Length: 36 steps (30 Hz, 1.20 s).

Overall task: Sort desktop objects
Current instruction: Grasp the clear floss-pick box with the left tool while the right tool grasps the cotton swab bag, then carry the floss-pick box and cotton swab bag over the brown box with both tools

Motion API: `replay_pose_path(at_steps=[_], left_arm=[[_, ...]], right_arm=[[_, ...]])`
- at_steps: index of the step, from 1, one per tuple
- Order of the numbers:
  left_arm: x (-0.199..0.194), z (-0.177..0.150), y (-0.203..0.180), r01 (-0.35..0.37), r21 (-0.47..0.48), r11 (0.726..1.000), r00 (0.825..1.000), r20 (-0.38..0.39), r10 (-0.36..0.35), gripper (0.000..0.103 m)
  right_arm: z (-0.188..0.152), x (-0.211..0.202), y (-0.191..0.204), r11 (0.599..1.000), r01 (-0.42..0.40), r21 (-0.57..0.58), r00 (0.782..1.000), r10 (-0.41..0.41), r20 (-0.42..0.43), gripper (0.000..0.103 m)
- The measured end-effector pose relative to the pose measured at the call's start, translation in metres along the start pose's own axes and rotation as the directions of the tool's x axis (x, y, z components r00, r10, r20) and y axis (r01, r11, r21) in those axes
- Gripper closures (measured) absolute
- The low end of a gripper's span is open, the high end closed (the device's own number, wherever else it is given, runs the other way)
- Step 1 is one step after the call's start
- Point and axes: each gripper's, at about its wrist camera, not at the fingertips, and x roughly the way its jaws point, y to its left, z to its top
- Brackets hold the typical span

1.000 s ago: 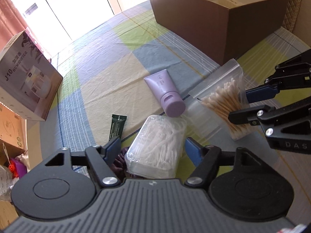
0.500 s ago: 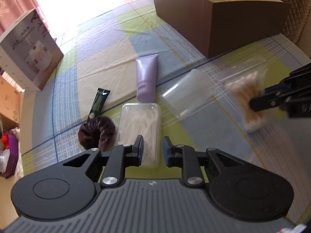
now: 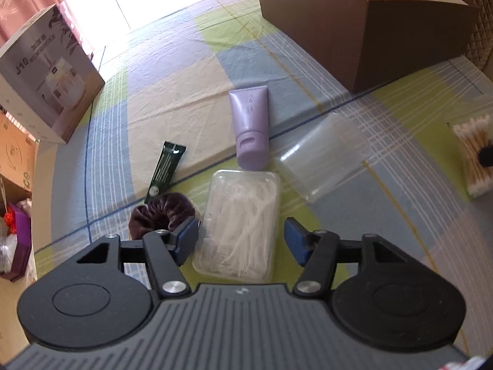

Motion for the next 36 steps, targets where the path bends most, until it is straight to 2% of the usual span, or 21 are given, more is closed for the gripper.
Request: replay_pose_path(at_steps=[5, 14, 18, 19, 22, 25, 29, 36], left_arm=[[-0.002, -0.001, -0.01, -0.002, -0.013, 1.0, 1.0, -0.007, 0.002, 0.049], [-0.032, -0.026, -0.06, -0.004, -0.038, 0.999, 0.999, -0.054, 0.002, 0.049], [-0.017, -0.019, -0.062, 0.002, -0.058, 0.998, 0.996, -0.086, -0.007, 0.047], [-0.013, -0.018, -0.061, 0.002, -0.068, 0.998, 0.996, -0.093, -0.009, 0.043], [-0.011, -0.014, -0.062, 0.005, -0.097, 0.995, 0.996, -0.087, -0.014, 0.048], [-0.013, -0.014, -0.068, -0.005, -0.103, 0.995, 0.996, -0.087, -0.004, 0.049], [-0.02, -0.014, -0.078, 0.028, -0.139, 0.99, 0.994, -0.098, -0.042, 0.05], [-0.048, 0.005, -0.101, 0.055, -0.132, 0.99, 0.998, -0.025, -0.059, 0.05]], right_arm=[[-0.004, -0.008, -0.015, 1.0, 0.007, 0.025, 1.0, -0.007, -0.004, 0.09], [-0.006, -0.017, -0.033, 0.999, 0.005, 0.039, 1.0, -0.005, -0.015, 0.09], [-0.005, -0.017, -0.035, 1.0, -0.005, 0.029, 1.0, 0.005, -0.019, 0.09], [-0.004, -0.017, -0.035, 1.0, -0.007, 0.025, 1.0, 0.007, -0.019, 0.09], [-0.004, -0.016, -0.036, 1.0, -0.015, 0.015, 1.0, 0.016, -0.019, 0.09], [-0.005, -0.018, -0.036, 1.0, -0.021, 0.005, 1.0, 0.021, -0.016, 0.09], [-0.006, -0.022, -0.04, 0.999, -0.035, -0.004, 0.999, 0.035, -0.014, 0.091], [-0.001, -0.033, -0.049, 0.998, -0.044, -0.039, 0.999, 0.044, 0.005, 0.093]])
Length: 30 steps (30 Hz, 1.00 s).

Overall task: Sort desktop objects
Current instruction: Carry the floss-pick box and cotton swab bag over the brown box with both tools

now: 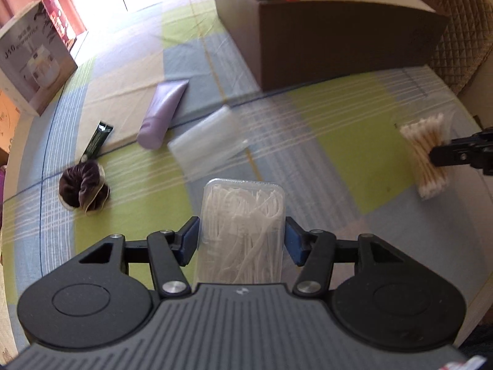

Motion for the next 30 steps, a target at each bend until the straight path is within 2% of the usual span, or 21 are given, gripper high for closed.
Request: replay_pose_path(at_steps=[9, 16, 23, 30], left_arm=[[-0.038, 0.031, -0.027, 0.034, -0.02, 0.999, 0.993, 0.114, -0.032, 0.05], [-0.055, 0.064, -0.048, 0.049, -0.011, 0.999, 0.983, 0.18, -0.046, 0.05], [-0.064, 0.104, -0.064, 0.066, -0.011, 0.998, 0.966, 0.252, -0.061, 0.05], [-0.058, 0.156, -0.074, 0.094, -0.019, 0.995, 0.95, 0.3, -0.084, 0.05]], right_arm=[[0.008, -0.024, -0.014, 0.999, -0.025, -0.027, 0.999, 0.026, 0.046, 0.093], [0.027, -0.053, -0.033, 0.996, -0.089, -0.01, 0.991, 0.09, 0.1, 0.093], [0.057, -0.079, -0.053, 0.992, -0.126, -0.008, 0.976, 0.125, 0.179, 0.093], [0.098, -0.093, -0.076, 0.993, -0.116, -0.017, 0.959, 0.117, 0.257, 0.093]])
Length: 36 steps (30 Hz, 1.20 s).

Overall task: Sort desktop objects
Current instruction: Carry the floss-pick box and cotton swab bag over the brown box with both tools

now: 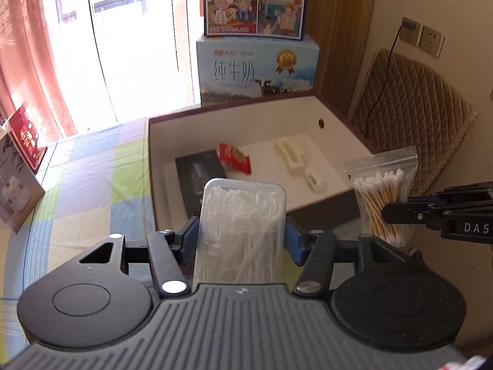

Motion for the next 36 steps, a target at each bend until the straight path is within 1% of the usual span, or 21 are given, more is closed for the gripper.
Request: replay_pose_path(at_steps=[2, 6, 10, 14, 17, 22, 27, 36], left_arm=[[0.008, 0.012, -0.003, 0.003, 0.0, 1.0, 1.0, 0.008, -0.003, 0.05], [0.032, 0.034, -0.008, 0.009, -0.015, 1.0, 1.0, -0.001, -0.01, 0.05], [0.057, 0.053, -0.011, 0.012, -0.041, 0.999, 1.0, -0.018, -0.013, 0.05], [0.085, 0.069, -0.012, -0.002, -0.064, 0.998, 0.999, -0.04, 0.0, 0.05], [0.106, 0.078, -0.012, -0.011, -0.079, 0.997, 0.998, -0.064, 0.006, 0.05], [0.139, 0.084, -0.014, -0.025, -0.089, 0.996, 0.992, -0.127, 0.014, 0.05], [0.173, 0.085, -0.014, -0.05, -0.11, 0.993, 0.978, -0.208, 0.026, 0.05], [0.215, 0.091, -0.014, -0.084, -0.164, 0.983, 0.953, -0.3, 0.032, 0.05]], right_arm=[[0.013, 0.002, -0.005, 1.0, 0.002, -0.011, 1.0, -0.001, 0.017, 0.093], [0.039, 0.015, -0.017, 1.0, 0.02, -0.023, 0.999, -0.019, 0.035, 0.093], [0.059, 0.036, -0.031, 0.999, 0.038, -0.021, 0.999, -0.037, 0.025, 0.093], [0.071, 0.059, -0.043, 0.998, 0.054, -0.017, 0.999, -0.054, -0.001, 0.093], [0.075, 0.077, -0.05, 0.997, 0.069, -0.02, 0.997, -0.07, -0.028, 0.093], [0.076, 0.102, -0.065, 0.996, 0.09, -0.006, 0.993, -0.09, -0.076, 0.093], [0.074, 0.122, -0.077, 0.992, 0.123, -0.001, 0.985, -0.122, -0.125, 0.093], [0.075, 0.145, -0.088, 0.99, 0.141, 0.004, 0.973, -0.138, -0.184, 0.093]])
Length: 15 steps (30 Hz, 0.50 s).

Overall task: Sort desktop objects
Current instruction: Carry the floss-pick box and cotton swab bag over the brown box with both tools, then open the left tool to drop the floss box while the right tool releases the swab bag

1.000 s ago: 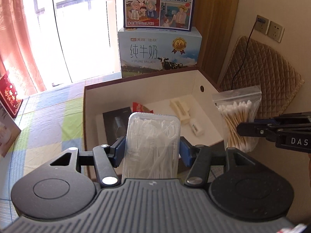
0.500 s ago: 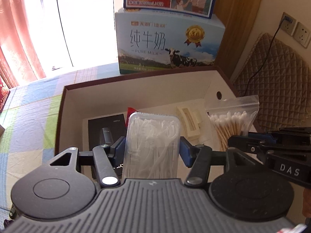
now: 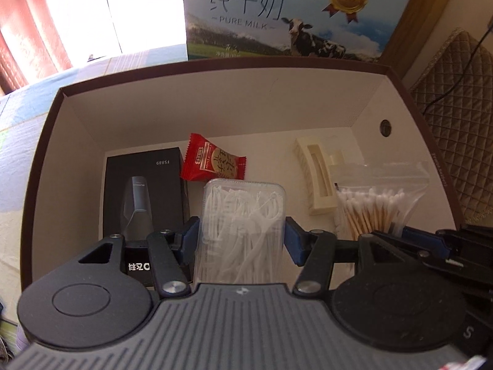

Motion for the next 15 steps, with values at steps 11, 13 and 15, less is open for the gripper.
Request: replay_pose_path(at_steps=[11, 13, 15], left_arm=[[0.004, 0.006, 0.001, -0.003, -0.011, 1.0, 1.0, 0.007, 0.003, 0.05], [0.001, 0.008, 0.002, -0.006, -0.007, 1.0, 1.0, 0.014, 0.006, 0.05], [-0.002, 0.009, 0.002, -0.013, 0.005, 1.0, 1.0, 0.026, 0.013, 0.05]], right_arm=[[0.006, 0.016, -0.004, 1.0, -0.011, 0.025, 0.999, 0.012, -0.031, 0.093], [0.007, 0.019, -0.003, 0.999, -0.015, 0.029, 0.999, 0.016, -0.034, 0.093], [0.007, 0.021, -0.002, 0.999, -0.022, 0.032, 0.999, 0.024, -0.038, 0.093]])
